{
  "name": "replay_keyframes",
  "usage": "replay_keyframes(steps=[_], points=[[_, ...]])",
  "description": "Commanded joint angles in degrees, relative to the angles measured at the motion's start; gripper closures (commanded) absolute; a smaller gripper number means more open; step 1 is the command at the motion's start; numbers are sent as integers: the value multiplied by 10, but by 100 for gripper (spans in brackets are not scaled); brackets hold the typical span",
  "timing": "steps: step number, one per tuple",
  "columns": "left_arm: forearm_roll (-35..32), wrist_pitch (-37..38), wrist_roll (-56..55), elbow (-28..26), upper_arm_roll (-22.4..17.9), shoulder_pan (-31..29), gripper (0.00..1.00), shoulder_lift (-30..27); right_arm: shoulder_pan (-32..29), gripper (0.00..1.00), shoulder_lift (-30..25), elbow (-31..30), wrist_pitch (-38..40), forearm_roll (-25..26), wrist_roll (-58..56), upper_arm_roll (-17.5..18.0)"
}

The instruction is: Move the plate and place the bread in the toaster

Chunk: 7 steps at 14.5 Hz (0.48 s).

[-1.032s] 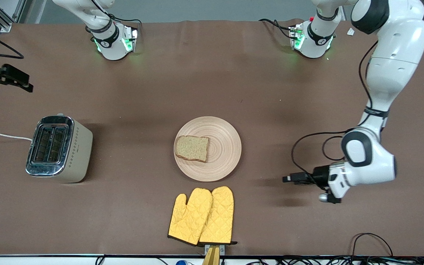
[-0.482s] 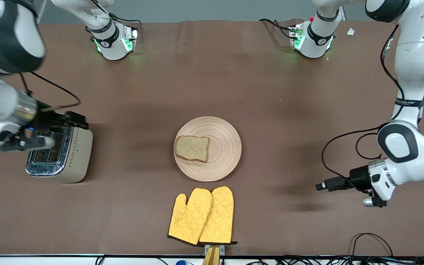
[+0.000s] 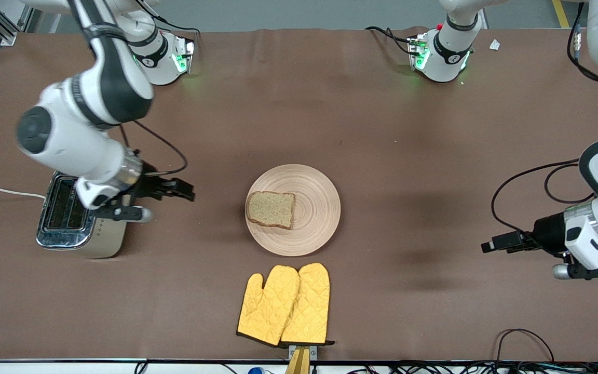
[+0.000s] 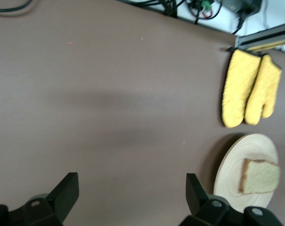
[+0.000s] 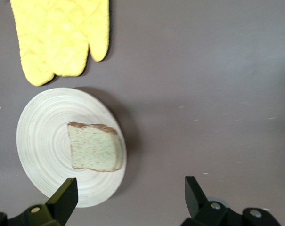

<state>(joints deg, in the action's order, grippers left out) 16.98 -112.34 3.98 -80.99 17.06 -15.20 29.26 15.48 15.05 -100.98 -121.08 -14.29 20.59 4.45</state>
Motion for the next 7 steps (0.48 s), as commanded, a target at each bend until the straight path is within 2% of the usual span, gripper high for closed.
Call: replay_keyframes(steps=[1, 4, 6, 7], points=[[-71, 62, -30, -14, 2, 4, 0, -61, 51, 0, 21, -30, -62, -7, 46, -6], [-120, 138, -27, -16, -1, 23, 0, -124, 71, 0, 60, -26, -109, -7, 61, -6], [-126, 191, -26, -23, -12, 31, 0, -176, 75, 5, 86, -23, -130, -7, 71, -7], [-126, 213, -25, -26, -32, 47, 0, -199, 78, 10, 95, -21, -139, -7, 79, -6]])
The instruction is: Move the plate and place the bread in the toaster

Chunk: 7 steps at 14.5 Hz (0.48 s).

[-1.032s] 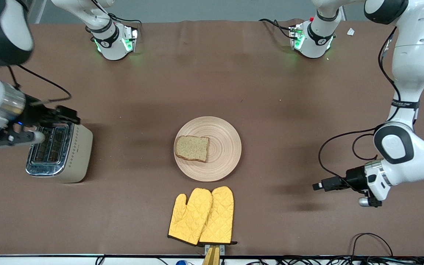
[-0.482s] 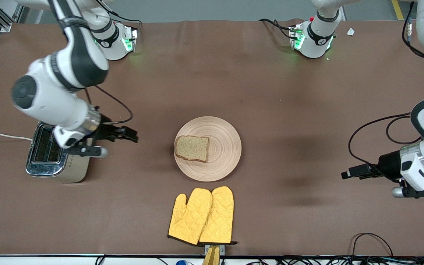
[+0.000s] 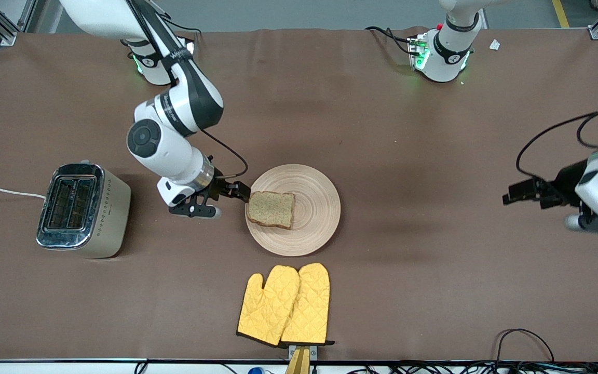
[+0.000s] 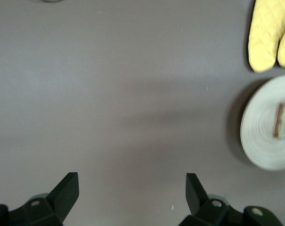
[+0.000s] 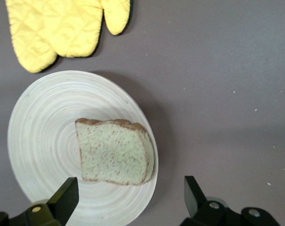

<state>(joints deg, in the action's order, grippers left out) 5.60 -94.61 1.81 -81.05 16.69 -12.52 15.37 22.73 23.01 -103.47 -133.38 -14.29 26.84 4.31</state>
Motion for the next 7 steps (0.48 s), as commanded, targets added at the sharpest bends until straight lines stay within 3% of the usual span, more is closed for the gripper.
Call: replay_keyframes(steps=[1, 2, 3, 7], points=[[-14, 51, -3, -27, -64, 47, 0, -76, 15, 14, 22, 5, -25, -6, 33, -4], [-30, 64, -2, -27, -102, 76, 0, -89, 25, 18, 33, 10, -27, -1, 43, -5], [-57, 66, 0, -27, -114, 88, 0, -97, 27, 20, 41, 16, -29, 0, 43, -5], [-83, 73, -7, -31, -118, 101, 0, -119, 29, 32, 64, 22, -30, 15, 43, -6]])
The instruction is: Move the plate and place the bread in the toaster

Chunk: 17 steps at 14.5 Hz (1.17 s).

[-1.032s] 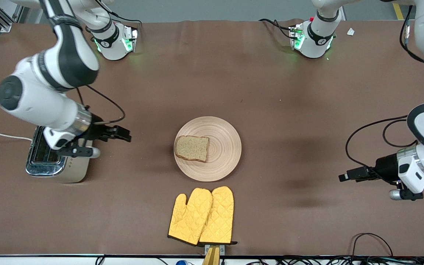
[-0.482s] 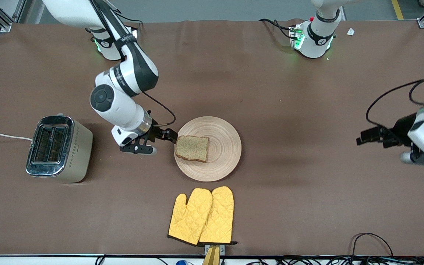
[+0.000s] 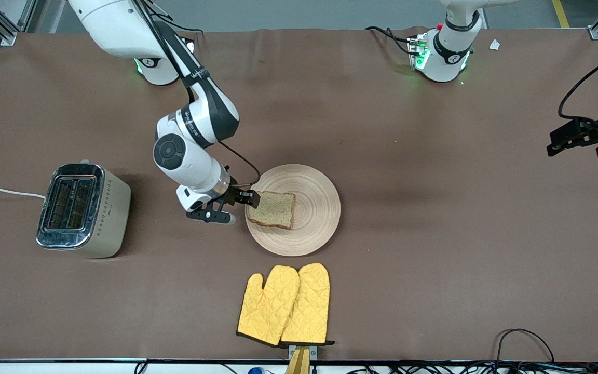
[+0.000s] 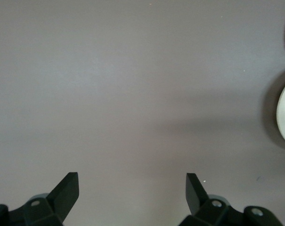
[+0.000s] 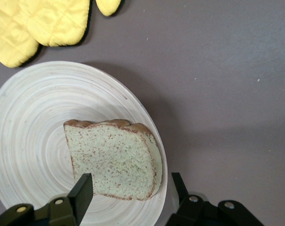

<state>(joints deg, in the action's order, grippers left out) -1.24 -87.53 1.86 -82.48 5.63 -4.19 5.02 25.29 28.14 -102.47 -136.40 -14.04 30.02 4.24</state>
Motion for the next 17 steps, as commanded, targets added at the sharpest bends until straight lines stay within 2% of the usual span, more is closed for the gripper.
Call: replay_keyframes(steps=[1, 3, 9, 17], points=[[-14, 4, -8, -16, -10, 19, 0, -21, 4, 33, 16, 12, 1, 15, 10, -5], [-6, 7, 2, -20, -29, 26, 0, -51, 4, 37, 20, 11, 1, 16, 11, -7], [15, 12, -4, -76, -28, 30, 0, -105, 12, 41, 45, 12, -15, 16, 16, -7], [11, 27, -3, -64, -26, 29, 0, -100, 20, 52, 61, 12, -24, 17, 19, -9]])
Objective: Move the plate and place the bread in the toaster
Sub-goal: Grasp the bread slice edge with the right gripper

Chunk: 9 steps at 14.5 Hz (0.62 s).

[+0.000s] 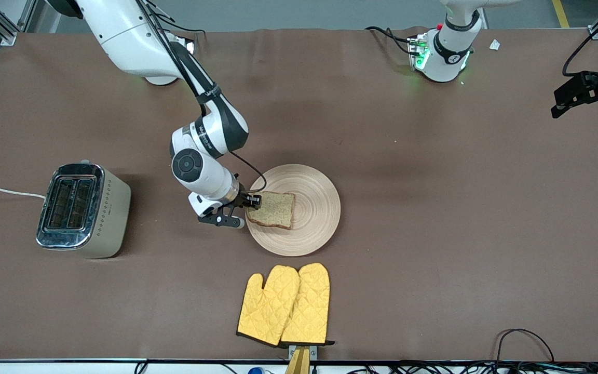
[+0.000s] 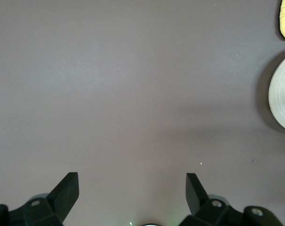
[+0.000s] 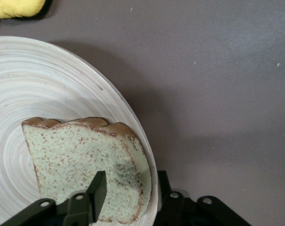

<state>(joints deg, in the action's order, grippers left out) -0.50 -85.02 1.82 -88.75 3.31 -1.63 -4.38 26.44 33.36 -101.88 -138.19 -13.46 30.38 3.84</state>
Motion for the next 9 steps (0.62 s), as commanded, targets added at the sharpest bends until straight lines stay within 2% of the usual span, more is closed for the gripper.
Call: replay_keyframes(steps=[1, 9], points=[[2, 0, -2, 1, -3, 4, 0, -6, 8, 53, 12, 6, -11, 11, 15, -5], [2, -4, 1, 2, -3, 2, 0, -4, 8, 70, 16, 5, -16, 12, 15, -5]])
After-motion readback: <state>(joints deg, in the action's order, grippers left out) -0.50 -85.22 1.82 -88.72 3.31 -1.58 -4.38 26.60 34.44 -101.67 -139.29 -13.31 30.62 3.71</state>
